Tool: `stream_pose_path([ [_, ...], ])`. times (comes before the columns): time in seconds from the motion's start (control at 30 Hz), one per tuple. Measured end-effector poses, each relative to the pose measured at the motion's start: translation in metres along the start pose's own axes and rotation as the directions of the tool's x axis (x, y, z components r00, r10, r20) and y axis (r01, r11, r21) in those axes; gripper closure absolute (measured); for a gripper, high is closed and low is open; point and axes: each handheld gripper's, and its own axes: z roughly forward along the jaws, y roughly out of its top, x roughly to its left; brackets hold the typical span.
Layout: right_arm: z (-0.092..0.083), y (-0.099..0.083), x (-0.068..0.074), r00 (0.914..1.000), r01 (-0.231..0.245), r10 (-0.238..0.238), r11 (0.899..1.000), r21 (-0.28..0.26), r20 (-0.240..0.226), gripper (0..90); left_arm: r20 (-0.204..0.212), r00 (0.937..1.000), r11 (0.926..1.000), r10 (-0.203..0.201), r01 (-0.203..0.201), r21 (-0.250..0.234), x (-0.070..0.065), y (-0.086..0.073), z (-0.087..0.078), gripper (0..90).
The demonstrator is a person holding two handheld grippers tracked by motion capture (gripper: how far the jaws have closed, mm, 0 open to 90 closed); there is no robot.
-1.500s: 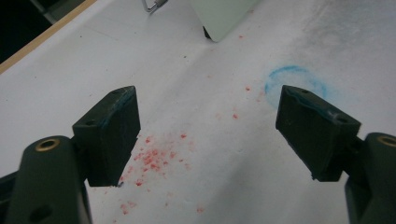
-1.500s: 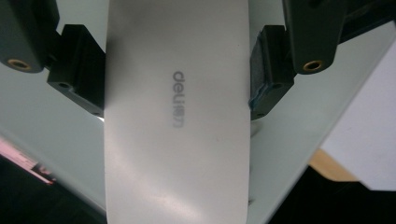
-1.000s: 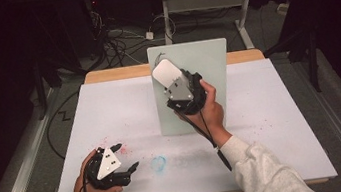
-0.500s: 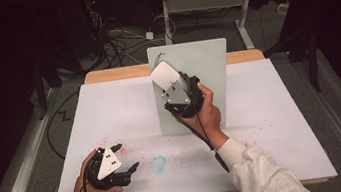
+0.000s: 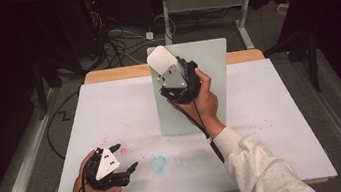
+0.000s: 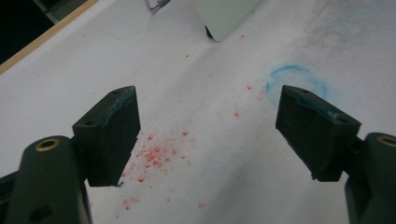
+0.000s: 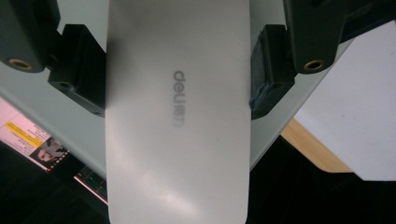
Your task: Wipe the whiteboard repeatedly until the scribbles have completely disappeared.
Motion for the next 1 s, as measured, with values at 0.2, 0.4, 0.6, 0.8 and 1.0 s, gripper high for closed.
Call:
stream_pose_path([
  [0.2,0.000,-0.002,0.006,0.9999,0.012,-0.012,1.000,0.007,0.005,30.9,0.001,1.0000,1.0000,0.000,0.000,-0.001,0.000,0.000,-0.001,21.1],
  [0.4,-0.002,-0.012,0.029,0.9941,0.099,-0.097,0.995,0.030,-0.048,30.9,0.002,1.0000,1.0000,0.007,-0.007,0.003,-0.001,0.001,0.000,21.1],
  [0.6,-0.003,-0.008,0.015,0.9973,0.069,-0.068,0.997,0.040,-0.026,30.9,0.003,1.0000,1.0000,0.005,-0.005,0.004,-0.001,0.000,0.001,21.1],
  [0.8,-0.002,0.000,-0.010,0.9998,-0.006,0.006,1.000,0.029,0.021,30.9,0.004,1.0000,1.0000,0.005,-0.005,0.004,-0.001,0.000,0.001,21.1],
  [1.0,0.000,0.002,0.003,0.9994,0.029,-0.030,0.999,0.032,0.017,30.9,0.007,1.0000,1.0000,0.005,-0.005,0.005,-0.001,0.000,0.001,21.1],
])
